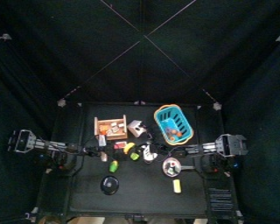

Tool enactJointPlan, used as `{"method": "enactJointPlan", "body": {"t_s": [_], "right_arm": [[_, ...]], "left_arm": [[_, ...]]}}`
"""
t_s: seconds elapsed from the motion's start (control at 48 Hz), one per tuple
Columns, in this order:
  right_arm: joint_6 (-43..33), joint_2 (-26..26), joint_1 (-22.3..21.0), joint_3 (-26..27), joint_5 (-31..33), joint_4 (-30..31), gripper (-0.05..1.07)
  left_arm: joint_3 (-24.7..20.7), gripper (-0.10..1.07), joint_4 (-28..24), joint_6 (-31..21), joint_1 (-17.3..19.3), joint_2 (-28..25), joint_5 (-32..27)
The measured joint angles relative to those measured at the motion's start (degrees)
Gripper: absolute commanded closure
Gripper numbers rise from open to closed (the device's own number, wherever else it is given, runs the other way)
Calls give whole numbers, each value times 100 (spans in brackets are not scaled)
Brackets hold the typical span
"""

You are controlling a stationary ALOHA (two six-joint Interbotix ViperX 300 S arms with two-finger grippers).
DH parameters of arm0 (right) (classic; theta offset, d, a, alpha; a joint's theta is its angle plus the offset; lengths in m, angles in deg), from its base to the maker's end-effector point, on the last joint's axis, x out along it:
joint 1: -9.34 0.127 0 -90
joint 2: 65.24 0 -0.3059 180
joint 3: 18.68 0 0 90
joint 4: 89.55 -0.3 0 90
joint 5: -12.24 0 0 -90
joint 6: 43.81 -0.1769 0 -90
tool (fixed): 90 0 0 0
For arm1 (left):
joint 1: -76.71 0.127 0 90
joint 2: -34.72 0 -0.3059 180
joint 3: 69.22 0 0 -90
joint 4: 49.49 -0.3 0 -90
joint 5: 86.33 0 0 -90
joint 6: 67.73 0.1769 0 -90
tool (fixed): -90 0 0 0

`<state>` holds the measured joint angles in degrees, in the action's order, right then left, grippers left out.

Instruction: Drop seaweed

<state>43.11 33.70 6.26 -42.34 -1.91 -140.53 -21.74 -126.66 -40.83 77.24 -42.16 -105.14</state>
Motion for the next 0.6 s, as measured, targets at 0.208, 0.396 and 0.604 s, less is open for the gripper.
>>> {"method": "enactJointPlan", "body": {"t_s": [0.208,0.396,0.604], "right_arm": [[-18,-176,35,-202,0,-9,28],[-9,-510,53,-580,9,-44,28],[-18,-1134,79,-1248,475,-114,28]], "left_arm": [[0,28,88,-9,0,0,9],[18,28,105,-9,0,0,9],[44,28,105,0,0,0,9]]}}
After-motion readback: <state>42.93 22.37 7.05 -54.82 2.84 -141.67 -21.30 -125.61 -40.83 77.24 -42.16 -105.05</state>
